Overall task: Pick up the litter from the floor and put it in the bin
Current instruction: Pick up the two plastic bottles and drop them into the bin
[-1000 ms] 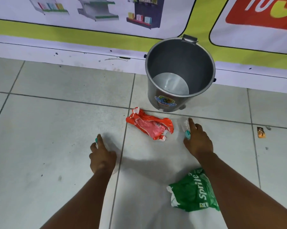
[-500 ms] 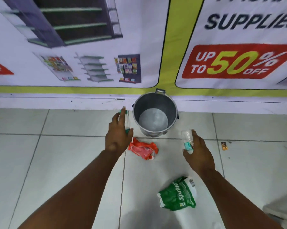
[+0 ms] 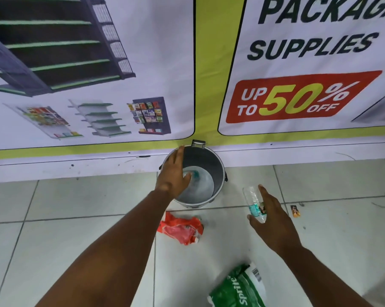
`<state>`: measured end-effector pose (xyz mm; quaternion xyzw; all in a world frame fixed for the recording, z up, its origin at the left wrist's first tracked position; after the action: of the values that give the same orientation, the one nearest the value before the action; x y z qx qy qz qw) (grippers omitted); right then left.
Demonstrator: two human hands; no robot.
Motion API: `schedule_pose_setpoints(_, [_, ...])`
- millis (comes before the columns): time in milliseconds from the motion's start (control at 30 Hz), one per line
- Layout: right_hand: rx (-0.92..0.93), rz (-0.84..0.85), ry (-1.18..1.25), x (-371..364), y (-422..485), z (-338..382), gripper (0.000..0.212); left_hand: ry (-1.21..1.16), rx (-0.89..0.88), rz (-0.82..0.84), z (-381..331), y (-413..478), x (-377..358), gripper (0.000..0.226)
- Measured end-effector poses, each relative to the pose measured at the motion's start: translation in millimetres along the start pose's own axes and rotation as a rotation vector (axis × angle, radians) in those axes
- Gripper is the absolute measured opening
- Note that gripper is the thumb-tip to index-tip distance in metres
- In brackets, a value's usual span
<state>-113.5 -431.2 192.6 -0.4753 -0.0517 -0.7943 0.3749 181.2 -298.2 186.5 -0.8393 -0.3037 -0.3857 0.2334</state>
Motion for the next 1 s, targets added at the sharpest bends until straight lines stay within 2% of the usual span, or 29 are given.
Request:
schedule_pose_setpoints(233, [-0.009, 0.027, -0.010, -16, 6, 18, 0.089, -0.013, 0.103, -0.062, 39, -20, 10, 0.086])
schedule_pose_setpoints(367, [0.043, 0.046, -0.012, -30, 20, 62, 0.085, -0.020, 0.172, -0.142, 66, -55, 27, 0.081])
schedule_pose_setpoints(467, [0.086, -0.012, -0.031, -32, 44, 101, 0.078, -0.076, 0.200, -0.171, 82, -96, 33, 0.076])
schedule_pose_setpoints(600, [0.111, -0.014, -0.072, -39, 80, 146, 0.068, -0.117, 0.297, -0.140, 111, -171, 26, 0.074])
schedule_pose_setpoints(767, [0.129, 0.014, -0.115, -50, 106, 169, 0.069, -0.125, 0.427, -0.082, 140, -259, 7, 0.073])
schedule_pose_setpoints(1000, [0.212, 0.027, -0.270, -55, 104, 178, 0.078, -0.116, 0.444, -0.074, 140, -293, 0, 0.071])
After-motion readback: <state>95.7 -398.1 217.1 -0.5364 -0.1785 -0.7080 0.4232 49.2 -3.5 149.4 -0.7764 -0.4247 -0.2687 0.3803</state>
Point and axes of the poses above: each hand's wrist, its own y-axis towards the middle knuckle, its own x-axis out of the back of the hand, z = x × y, the point moved 6 cm from there along y, towards the middle knuckle, and after that the axes turned 2 degrees about -y, right-handed, at the moved point
